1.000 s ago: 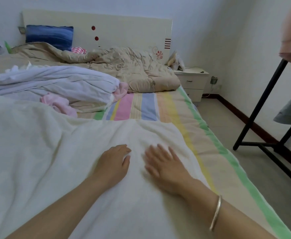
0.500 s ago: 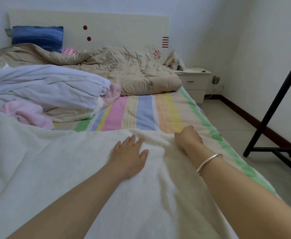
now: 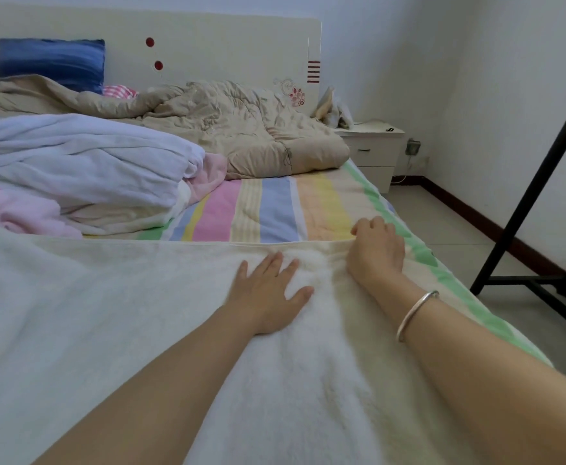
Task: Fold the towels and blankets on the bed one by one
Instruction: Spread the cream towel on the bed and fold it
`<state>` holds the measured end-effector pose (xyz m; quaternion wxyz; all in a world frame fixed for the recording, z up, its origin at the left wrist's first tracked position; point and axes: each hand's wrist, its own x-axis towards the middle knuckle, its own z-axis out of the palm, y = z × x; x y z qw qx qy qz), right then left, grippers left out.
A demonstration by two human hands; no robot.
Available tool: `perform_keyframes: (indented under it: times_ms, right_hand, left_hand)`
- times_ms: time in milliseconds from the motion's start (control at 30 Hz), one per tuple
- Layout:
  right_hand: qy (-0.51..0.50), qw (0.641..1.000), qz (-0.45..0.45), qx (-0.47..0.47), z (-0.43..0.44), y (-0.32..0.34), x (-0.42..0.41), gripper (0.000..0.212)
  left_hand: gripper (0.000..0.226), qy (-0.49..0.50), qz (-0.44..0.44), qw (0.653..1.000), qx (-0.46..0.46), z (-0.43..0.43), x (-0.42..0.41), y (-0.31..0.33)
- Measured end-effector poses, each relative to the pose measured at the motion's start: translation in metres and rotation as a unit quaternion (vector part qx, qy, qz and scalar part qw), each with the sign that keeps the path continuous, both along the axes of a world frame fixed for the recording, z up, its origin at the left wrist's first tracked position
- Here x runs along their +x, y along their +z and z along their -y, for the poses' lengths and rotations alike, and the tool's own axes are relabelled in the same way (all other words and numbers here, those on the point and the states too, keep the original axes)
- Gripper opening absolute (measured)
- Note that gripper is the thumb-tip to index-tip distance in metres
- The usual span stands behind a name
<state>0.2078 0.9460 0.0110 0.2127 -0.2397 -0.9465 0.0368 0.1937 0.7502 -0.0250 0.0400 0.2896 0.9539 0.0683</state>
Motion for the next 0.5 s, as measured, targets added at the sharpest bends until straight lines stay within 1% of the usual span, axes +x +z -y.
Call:
perform_keyframes:
  times_ms: [33,67,100,167,200,233,300,367,433,500]
  right_hand:
    - [0.018,1.000,-0.007,0.000,0.012,0.000,0.003,0.036]
    - [0.041,0.999,-0.002,-0.017,0.028,-0.001,0.009,0.039]
    - [0.068,0.997,0.015,-0.038,0.044,-0.006,0.019,0.043]
    - [0.122,0.988,0.084,-0.051,0.070,-0.024,0.044,0.051]
    - [0.136,0.983,0.114,-0.042,0.075,-0.031,0.054,0.054]
    - [0.138,0.981,0.128,-0.033,0.074,-0.035,0.058,0.055]
    - [0.123,0.982,0.137,-0.028,0.080,-0.027,0.059,0.056]
    - [0.118,0.984,0.123,-0.051,0.105,-0.011,0.061,0.056]
    - [0.171,0.977,0.106,-0.068,0.154,0.002,0.072,0.054]
    - [0.239,0.960,0.111,-0.089,0.210,0.007,0.090,0.052]
  left_hand:
    - [0.069,-0.001,0.006,1.000,0.014,0.000,0.000,0.001]
    - [0.065,0.000,0.011,0.999,0.051,0.001,0.001,0.003]
    - [0.057,0.009,0.015,0.993,0.116,0.003,0.003,0.006]
    - [0.037,0.063,0.004,0.958,0.280,0.014,0.012,0.014]
    - [0.032,0.093,-0.009,0.938,0.334,0.024,0.021,0.019]
    - [0.030,0.111,-0.023,0.927,0.357,0.034,0.030,0.024]
    - [0.028,0.107,-0.049,0.928,0.355,0.066,0.053,0.030]
    - [0.033,0.078,-0.069,0.935,0.339,0.106,0.077,0.034]
    - [0.036,0.068,-0.082,0.940,0.324,0.153,0.099,0.040]
    - [0.035,0.072,-0.098,0.943,0.310,0.199,0.114,0.048]
